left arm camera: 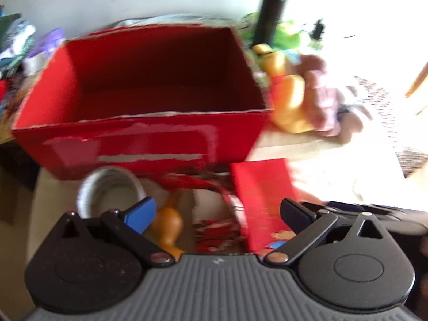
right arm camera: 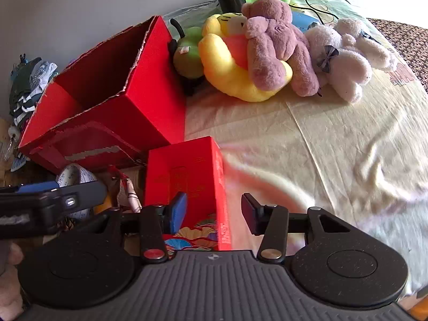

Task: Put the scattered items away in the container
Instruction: 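Grasp the red gold-printed packet with the right gripper, then lift the red packet with the right gripper and carry it toward the red box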

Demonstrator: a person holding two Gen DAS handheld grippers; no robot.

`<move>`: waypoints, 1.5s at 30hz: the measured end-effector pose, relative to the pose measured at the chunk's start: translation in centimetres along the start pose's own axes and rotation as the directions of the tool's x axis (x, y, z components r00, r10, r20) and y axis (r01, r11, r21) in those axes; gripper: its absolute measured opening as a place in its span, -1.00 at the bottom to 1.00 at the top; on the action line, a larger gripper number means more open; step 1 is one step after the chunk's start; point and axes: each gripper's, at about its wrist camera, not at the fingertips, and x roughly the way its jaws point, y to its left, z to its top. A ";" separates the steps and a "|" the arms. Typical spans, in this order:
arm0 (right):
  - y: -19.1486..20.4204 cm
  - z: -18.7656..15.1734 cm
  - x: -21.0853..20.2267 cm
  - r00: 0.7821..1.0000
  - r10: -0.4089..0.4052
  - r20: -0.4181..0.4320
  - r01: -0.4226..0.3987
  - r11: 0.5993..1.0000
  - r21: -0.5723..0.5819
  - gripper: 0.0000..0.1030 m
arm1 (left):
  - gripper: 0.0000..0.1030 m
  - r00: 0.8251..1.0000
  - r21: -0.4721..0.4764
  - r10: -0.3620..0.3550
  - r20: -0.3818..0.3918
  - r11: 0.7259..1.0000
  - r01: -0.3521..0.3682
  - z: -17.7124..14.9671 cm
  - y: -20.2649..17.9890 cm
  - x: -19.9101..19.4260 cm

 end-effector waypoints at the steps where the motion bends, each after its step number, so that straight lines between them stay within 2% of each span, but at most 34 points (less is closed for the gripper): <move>1: -0.2 0.0 0.1 1.000 0.000 -0.005 0.000 1.000 -0.009 -0.13 | 0.93 0.999 0.011 -0.040 -0.002 0.999 0.040 -0.4 -0.3 -0.1; 4: -1.1 0.1 0.3 1.000 0.005 -0.019 -0.006 0.999 -0.037 -0.20 | 0.93 0.987 0.035 -0.154 -0.041 0.987 0.155 -1.2 -1.6 0.3; 6: -1.6 0.2 0.5 0.999 0.016 -0.028 -0.017 0.999 -0.050 -0.26 | 0.92 0.978 0.045 -0.190 -0.083 0.980 0.194 -1.5 -2.8 1.2; 7: -1.9 0.3 0.6 0.999 0.016 -0.028 -0.018 0.998 -0.054 -0.39 | 0.92 0.974 0.051 -0.203 -0.105 0.977 0.209 -1.7 -3.2 1.7; 9: -2.3 0.6 0.7 1.000 0.018 -0.025 -0.020 0.998 -0.062 -0.39 | 0.91 0.966 0.054 -0.219 -0.139 0.972 0.229 -2.1 -4.0 2.5; 14: -3.6 1.3 0.6 0.997 0.070 -0.014 -0.071 0.996 -0.057 -0.39 | 0.91 0.969 0.048 -0.199 -0.143 0.977 0.208 -2.3 -4.5 4.1; 19: -3.4 2.0 1.9 0.985 0.161 -0.061 -0.165 0.984 -0.071 -0.39 | 0.95 0.940 -0.051 -0.282 -0.194 0.959 0.277 -2.3 -3.7 6.0; 21: -3.1 2.1 2.8 0.980 0.182 -0.084 -0.188 0.979 -0.076 -0.38 | 0.96 0.945 -0.043 -0.273 -0.182 0.962 0.270 -2.2 -3.8 6.0; 24: -3.1 2.1 3.7 0.970 0.215 -0.113 -0.223 0.973 -0.059 -0.38 | 0.96 0.960 -0.004 -0.203 -0.192 0.979 0.206 -2.1 -4.2 6.3; 27: -3.3 2.1 3.9 0.965 0.232 -0.119 -0.239 0.970 -0.046 -0.38 | 0.96 0.965 0.019 -0.164 -0.204 0.985 0.172 -2.1 -4.3 6.6; 33: -4.2 2.3 3.8 0.954 0.266 -0.139 -0.271 0.962 -0.024 -0.38 | 0.96 0.940 -0.026 -0.240 -0.243 0.970 0.241 -2.0 -4.2 8.2; 39: -5.6 2.3 2.8 0.974 0.204 -0.099 -0.208 0.977 -0.037 -0.36 | 0.96 0.929 0.122 -0.244 -0.278 0.950 0.286 -1.7 -8.3 9.2; 45: -10.0 1.6 0.8 0.984 0.164 -0.071 -0.158 0.985 0.074 -0.35 | 0.96 0.920 0.283 -0.250 -0.302 0.898 0.336 -1.3 -12.8 10.5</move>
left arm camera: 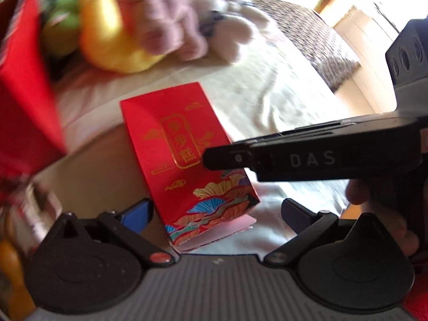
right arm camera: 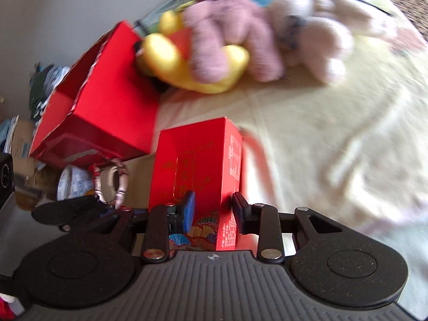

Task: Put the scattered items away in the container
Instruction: 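Lift the red packet with the right gripper and carry it toward the red box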

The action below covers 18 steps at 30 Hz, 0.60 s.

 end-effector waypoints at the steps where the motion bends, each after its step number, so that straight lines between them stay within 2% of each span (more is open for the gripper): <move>1: -0.5 -0.2 -0.4 1.000 -0.005 0.001 0.005 1.000 0.016 -0.35 | 0.95 1.000 0.010 -0.005 0.004 1.000 0.005 0.3 -0.2 0.1; 7: -2.5 -0.5 -1.7 0.998 -0.034 0.052 0.027 0.993 0.115 -0.20 | 0.95 0.999 -0.045 0.010 0.035 0.999 -0.008 1.9 1.2 0.6; 12: -2.1 -0.2 -0.6 0.999 -0.013 0.049 0.008 0.995 0.094 -0.18 | 0.94 1.000 0.015 0.000 0.018 1.000 0.000 2.5 -0.6 2.6; 14: -1.8 0.1 0.3 0.999 -0.024 0.039 0.021 0.996 0.091 0.10 | 0.88 0.999 0.049 0.023 0.029 0.998 -0.025 2.4 -1.3 2.7; 18: -2.3 0.5 0.5 0.999 -0.012 0.040 0.008 0.993 0.114 0.09 | 0.84 0.999 0.062 0.022 0.040 0.998 -0.024 2.8 -1.6 2.6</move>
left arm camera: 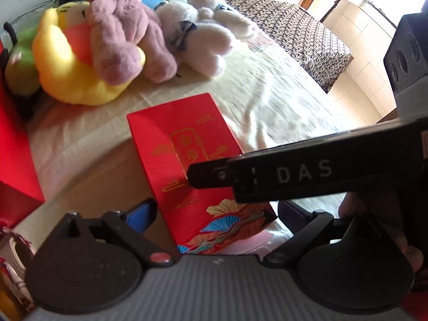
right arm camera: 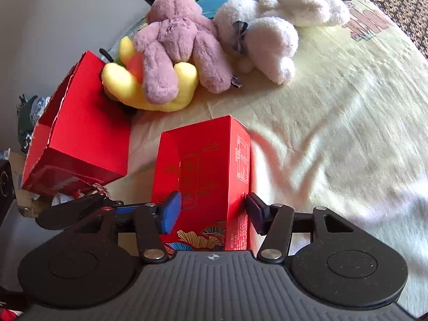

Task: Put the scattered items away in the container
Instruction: 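Lift the red packet with the right gripper and carry it toward the red box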

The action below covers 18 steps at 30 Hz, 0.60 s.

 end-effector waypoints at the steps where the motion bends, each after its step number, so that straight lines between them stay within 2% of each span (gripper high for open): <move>1: -0.1 0.0 -0.2 1.000 -0.005 0.009 0.005 1.000 0.000 0.09 | 0.84 1.000 0.010 0.000 0.006 1.000 0.000 0.2 -0.3 -0.1; 6: -0.4 0.4 -3.4 0.995 -0.013 0.099 0.013 1.000 0.003 0.09 | 0.83 0.996 0.084 -0.008 0.087 0.996 0.001 1.8 -2.3 -2.5; 10: 1.9 1.9 -7.1 0.977 -0.019 0.212 0.030 0.999 -0.045 0.09 | 0.83 0.982 0.146 0.002 0.189 0.989 -0.030 3.8 -2.8 -6.7; 14: 6.0 3.8 -9.9 0.949 0.015 0.316 0.030 0.990 -0.139 0.09 | 0.83 0.957 0.153 0.037 0.287 0.985 -0.084 5.1 -0.8 -11.7; 18: 11.0 5.4 -10.3 0.932 0.079 0.355 -0.004 0.978 -0.207 0.09 | 0.83 0.936 0.109 0.085 0.343 0.986 -0.130 5.1 3.4 -16.4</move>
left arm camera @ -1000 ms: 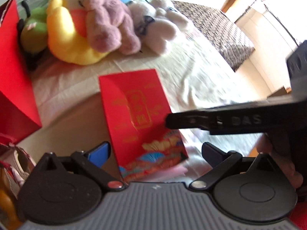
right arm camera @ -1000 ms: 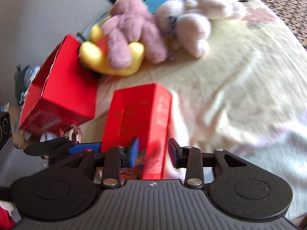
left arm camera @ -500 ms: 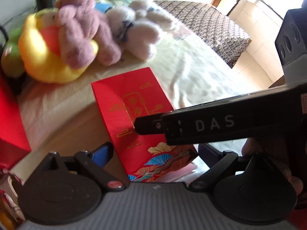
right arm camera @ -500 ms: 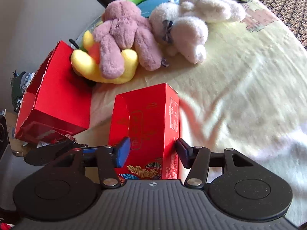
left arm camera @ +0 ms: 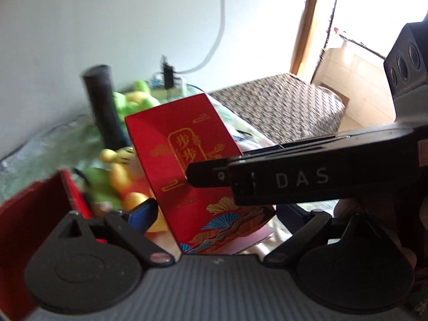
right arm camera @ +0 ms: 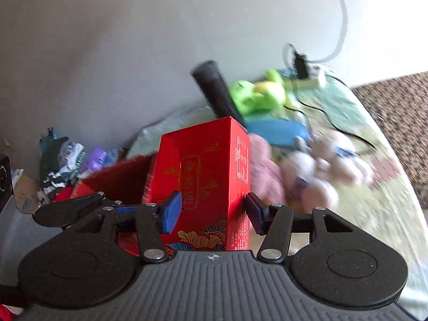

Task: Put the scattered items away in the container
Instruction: 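Lift the red packet with the right gripper and carry it toward the red box, then lower the red packet into the red box and open the right gripper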

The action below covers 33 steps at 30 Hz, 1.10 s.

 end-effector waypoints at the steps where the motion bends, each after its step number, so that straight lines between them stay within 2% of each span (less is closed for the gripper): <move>1: 1.3 0.5 0.5 1.000 0.016 0.006 -0.016 1.000 -0.011 0.09 | 0.84 1.000 -0.009 0.020 0.008 1.000 -0.019 0.1 1.2 -0.9; 5: 7.5 1.7 3.5 0.997 0.077 0.004 -0.076 0.994 -0.074 0.09 | 0.84 0.995 -0.037 0.101 0.020 0.994 -0.101 -0.7 6.2 -4.3; 8: 12.0 2.0 6.5 0.994 0.103 -0.034 -0.107 0.987 -0.118 0.09 | 0.85 0.992 -0.093 0.122 -0.017 0.988 -0.123 -2.4 10.5 -5.5; 12: 15.9 1.3 11.6 0.983 0.110 -0.145 -0.127 0.985 -0.113 0.09 | 0.84 0.987 -0.160 0.104 -0.119 0.980 -0.122 -5.5 15.6 -4.9; 15: 17.6 0.3 15.6 0.964 0.091 -0.250 -0.113 0.991 -0.076 0.10 | 0.84 0.977 -0.221 0.045 -0.210 0.971 -0.092 -7.7 19.2 -3.1; 21: 18.4 -1.1 21.5 0.911 0.043 -0.410 -0.052 0.999 -0.010 0.09 | 0.85 0.945 -0.329 -0.065 -0.321 0.943 -0.047 -10.0 24.8 0.7; 26: 17.2 -1.8 24.1 0.879 0.001 -0.477 0.020 0.999 0.038 -0.01 | 0.84 0.907 -0.366 -0.140 -0.397 0.931 -0.017 -10.3 26.2 4.2; 29: 16.9 -2.5 25.4 0.858 -0.060 -0.511 0.071 0.997 0.001 -0.14 | 0.82 0.875 -0.378 -0.177 -0.450 0.926 -0.006 -10.5 26.3 5.9; 31: 16.7 -3.0 25.8 0.845 -0.101 -0.526 0.097 0.995 -0.035 -0.16 | 0.82 0.860 -0.367 -0.187 -0.475 0.930 -0.001 -10.5 26.1 6.9; 33: 16.6 -3.3 25.9 0.842 -0.126 -0.525 0.106 0.992 -0.068 -0.15 | 0.87 0.846 -0.367 -0.202 -0.493 0.930 0.008 -10.6 26.1 7.7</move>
